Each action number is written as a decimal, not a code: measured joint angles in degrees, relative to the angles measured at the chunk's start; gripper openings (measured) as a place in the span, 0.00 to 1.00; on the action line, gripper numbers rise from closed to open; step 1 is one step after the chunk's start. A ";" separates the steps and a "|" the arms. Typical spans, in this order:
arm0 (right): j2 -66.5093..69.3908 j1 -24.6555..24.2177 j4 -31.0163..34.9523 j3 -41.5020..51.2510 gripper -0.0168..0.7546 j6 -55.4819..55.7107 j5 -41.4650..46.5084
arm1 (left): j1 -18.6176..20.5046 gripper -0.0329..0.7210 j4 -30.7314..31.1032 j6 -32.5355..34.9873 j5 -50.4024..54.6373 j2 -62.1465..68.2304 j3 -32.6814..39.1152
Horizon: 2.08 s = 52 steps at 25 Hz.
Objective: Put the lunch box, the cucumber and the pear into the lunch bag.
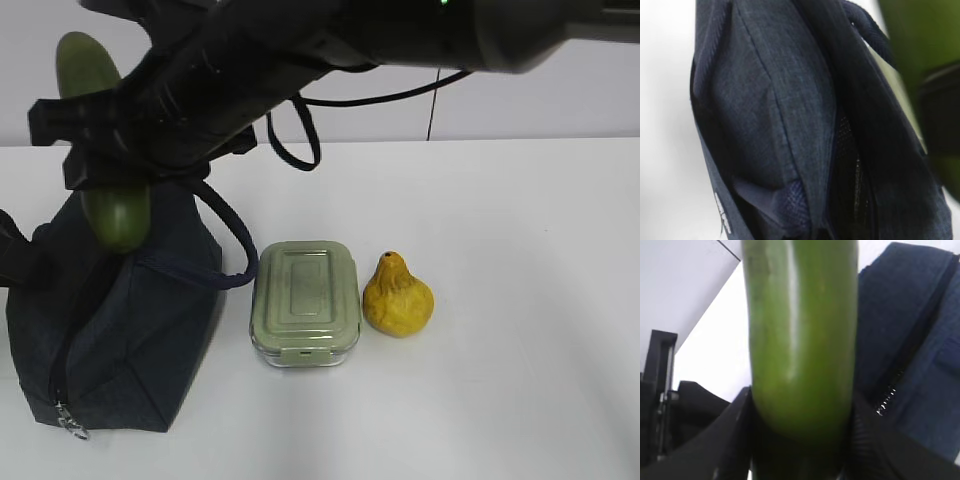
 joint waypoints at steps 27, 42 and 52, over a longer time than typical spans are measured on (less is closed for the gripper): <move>5.92 0.87 -22.54 -1.02 0.52 16.32 9.75 | -0.05 0.05 -0.37 0.05 -1.96 0.00 0.00; 3.66 0.87 -23.81 -5.30 0.76 12.93 11.77 | -0.05 0.05 -0.24 0.05 -1.96 0.00 0.00; -0.91 -7.22 -39.54 -5.52 0.71 16.42 29.98 | -0.05 0.05 -0.18 0.05 -1.91 0.06 0.00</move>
